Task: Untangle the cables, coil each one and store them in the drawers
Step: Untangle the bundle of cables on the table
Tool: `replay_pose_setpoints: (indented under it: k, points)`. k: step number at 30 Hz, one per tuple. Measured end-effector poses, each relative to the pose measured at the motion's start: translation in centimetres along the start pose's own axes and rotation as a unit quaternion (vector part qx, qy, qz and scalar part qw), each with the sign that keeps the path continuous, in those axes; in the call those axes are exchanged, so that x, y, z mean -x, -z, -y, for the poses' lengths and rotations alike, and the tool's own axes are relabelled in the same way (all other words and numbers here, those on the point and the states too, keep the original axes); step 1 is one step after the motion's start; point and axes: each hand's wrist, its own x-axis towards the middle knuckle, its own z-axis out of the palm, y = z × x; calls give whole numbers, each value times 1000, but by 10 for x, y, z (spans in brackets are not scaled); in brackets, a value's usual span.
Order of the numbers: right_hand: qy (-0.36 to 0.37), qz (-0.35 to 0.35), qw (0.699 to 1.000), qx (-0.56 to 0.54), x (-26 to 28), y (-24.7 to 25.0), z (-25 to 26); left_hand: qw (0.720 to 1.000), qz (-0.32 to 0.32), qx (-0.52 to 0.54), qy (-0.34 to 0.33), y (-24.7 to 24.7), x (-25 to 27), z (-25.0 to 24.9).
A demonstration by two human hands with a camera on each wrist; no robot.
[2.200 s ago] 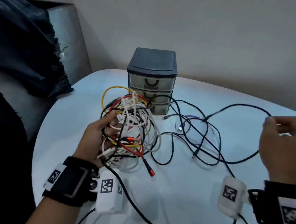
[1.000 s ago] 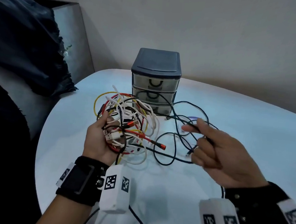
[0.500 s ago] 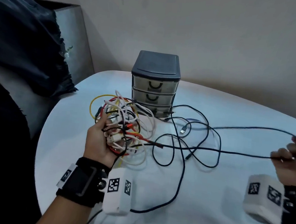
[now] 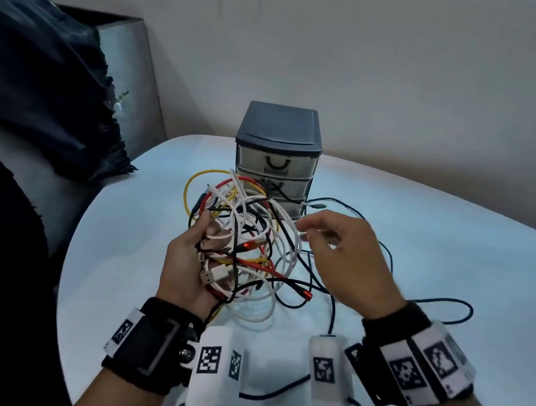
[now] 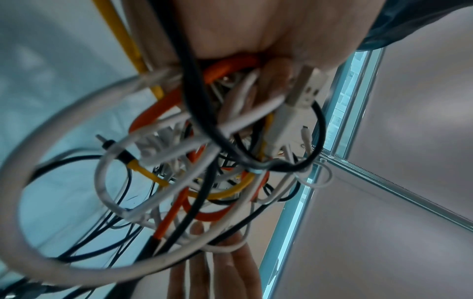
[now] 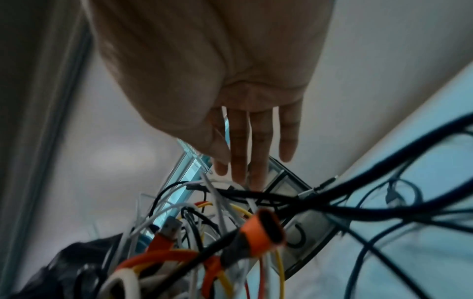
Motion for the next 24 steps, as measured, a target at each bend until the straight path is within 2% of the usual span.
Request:
replay_pose_setpoints:
  k: [3,7,13,16,20,22,24]
  points:
    - [-16,62,998,-27,-2,-3,3,1000,1,-6,2,6,-2,-3]
    - [-29,100,995,-5,-1,-7,3,1000,-3,-2,2,6,-1,-3]
    - [-65,180,981,23,9,-10,3,999,-19,20,-32,8,-2,-9]
    - [-37,113,992,47,12,-6,-3,998,-15,42,-45,10,-3,-16]
    - [26,14,994,102,23,20,-8,993,-49,66,-84,20,-6,-34]
    - [7,-30,995,97,31,41,-8,991,-54,66,-101,28,-9,-44]
    - [-38,-114,991,57,34,66,-19,989,-73,67,-110,39,-11,-52]
